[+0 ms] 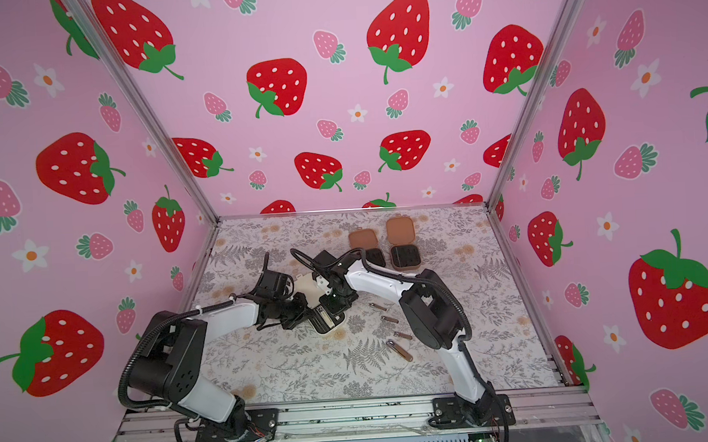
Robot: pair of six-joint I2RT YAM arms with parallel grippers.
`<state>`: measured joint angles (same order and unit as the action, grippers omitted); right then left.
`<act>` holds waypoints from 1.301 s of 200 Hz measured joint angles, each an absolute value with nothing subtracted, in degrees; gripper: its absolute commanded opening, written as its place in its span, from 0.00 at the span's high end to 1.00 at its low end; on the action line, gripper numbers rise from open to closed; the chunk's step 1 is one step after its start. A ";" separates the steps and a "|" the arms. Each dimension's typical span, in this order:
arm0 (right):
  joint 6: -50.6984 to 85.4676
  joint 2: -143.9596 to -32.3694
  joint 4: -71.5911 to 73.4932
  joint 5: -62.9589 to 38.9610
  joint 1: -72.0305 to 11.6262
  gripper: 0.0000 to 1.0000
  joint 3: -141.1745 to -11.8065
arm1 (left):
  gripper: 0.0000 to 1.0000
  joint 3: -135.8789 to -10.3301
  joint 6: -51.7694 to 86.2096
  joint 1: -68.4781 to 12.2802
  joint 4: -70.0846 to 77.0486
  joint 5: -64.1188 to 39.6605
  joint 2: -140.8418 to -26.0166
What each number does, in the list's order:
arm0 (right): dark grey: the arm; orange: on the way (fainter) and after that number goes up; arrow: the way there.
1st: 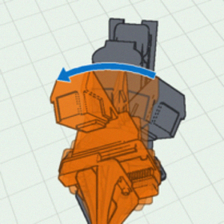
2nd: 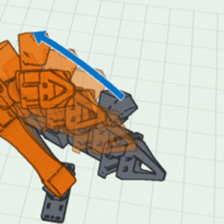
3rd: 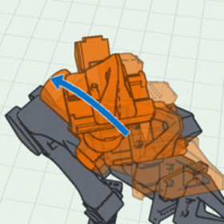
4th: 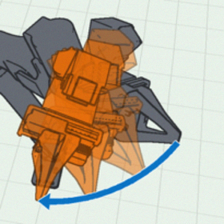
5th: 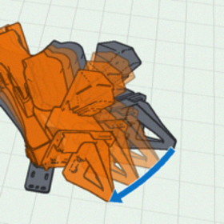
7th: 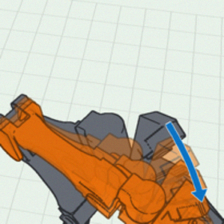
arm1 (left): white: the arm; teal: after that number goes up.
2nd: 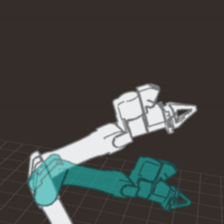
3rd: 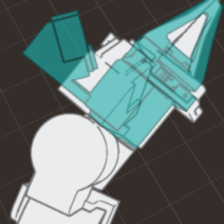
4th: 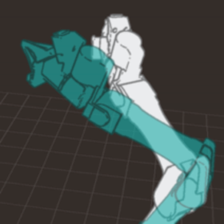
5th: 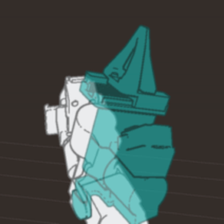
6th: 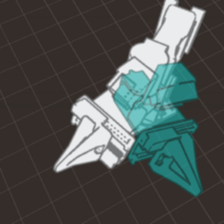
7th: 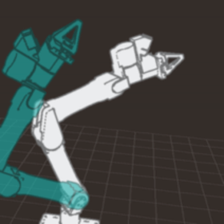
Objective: Organize nail clipper sets
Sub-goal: Place the nail clipper in the storage box.
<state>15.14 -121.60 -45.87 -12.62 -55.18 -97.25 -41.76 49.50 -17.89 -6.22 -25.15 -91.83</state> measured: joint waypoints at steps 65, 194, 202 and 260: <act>15.11 -125.58 -45.78 -15.05 -55.18 0.87 -99.39 | 1.00 -41.76 49.50 -17.89 -6.24 -25.15 -91.83; 15.18 -127.44 -46.76 -12.51 -55.00 0.87 -101.34 | 1.00 -41.50 49.52 -17.89 -5.85 -25.15 -91.70; 15.18 -127.52 -46.85 -12.45 -54.98 0.87 -101.49 | 1.00 -41.47 49.52 -17.89 -5.82 -25.15 -91.70; 15.22 -128.62 -47.53 -10.83 -54.96 0.86 -103.09 | 1.00 -41.39 49.52 -17.89 -5.74 -25.15 -91.68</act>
